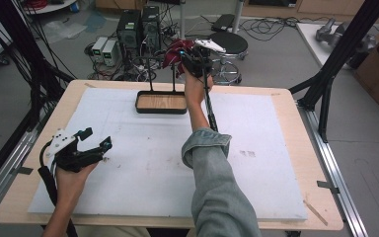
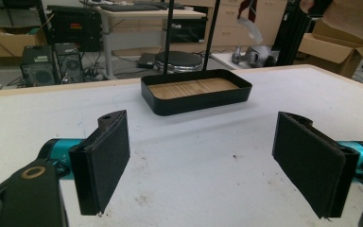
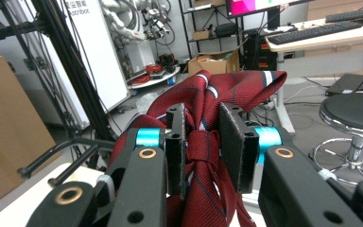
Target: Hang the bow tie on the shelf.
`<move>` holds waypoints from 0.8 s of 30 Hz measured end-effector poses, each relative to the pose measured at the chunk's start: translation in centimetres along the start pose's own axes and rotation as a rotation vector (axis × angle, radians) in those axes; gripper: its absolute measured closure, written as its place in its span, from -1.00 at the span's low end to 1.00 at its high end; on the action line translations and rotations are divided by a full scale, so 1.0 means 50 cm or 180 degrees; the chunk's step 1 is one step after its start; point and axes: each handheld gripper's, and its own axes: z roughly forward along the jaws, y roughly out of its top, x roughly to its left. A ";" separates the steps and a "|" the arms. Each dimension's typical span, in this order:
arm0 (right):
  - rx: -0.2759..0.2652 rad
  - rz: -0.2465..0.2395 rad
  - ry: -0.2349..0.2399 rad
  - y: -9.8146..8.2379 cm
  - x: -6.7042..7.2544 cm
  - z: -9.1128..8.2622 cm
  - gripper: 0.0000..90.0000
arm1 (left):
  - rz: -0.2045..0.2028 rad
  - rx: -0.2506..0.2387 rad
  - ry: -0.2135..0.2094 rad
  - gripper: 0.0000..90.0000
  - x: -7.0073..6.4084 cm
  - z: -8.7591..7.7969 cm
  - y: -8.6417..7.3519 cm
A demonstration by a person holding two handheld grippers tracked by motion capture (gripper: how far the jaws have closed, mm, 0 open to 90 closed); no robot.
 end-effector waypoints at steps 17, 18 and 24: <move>0.0273 0.0244 -0.0210 -0.007 -0.077 0.021 0.57 | 0.0024 0.0062 -0.0073 -0.56 -0.009 0.009 -0.007; 0.0313 0.0247 -0.0205 -0.009 -0.079 0.021 0.56 | 0.0034 0.0074 -0.0079 -0.56 -0.011 0.010 -0.007; 0.0477 0.0193 -0.0230 -0.020 -0.079 0.028 0.40 | 0.0050 0.0082 -0.0104 -0.56 -0.015 0.014 -0.010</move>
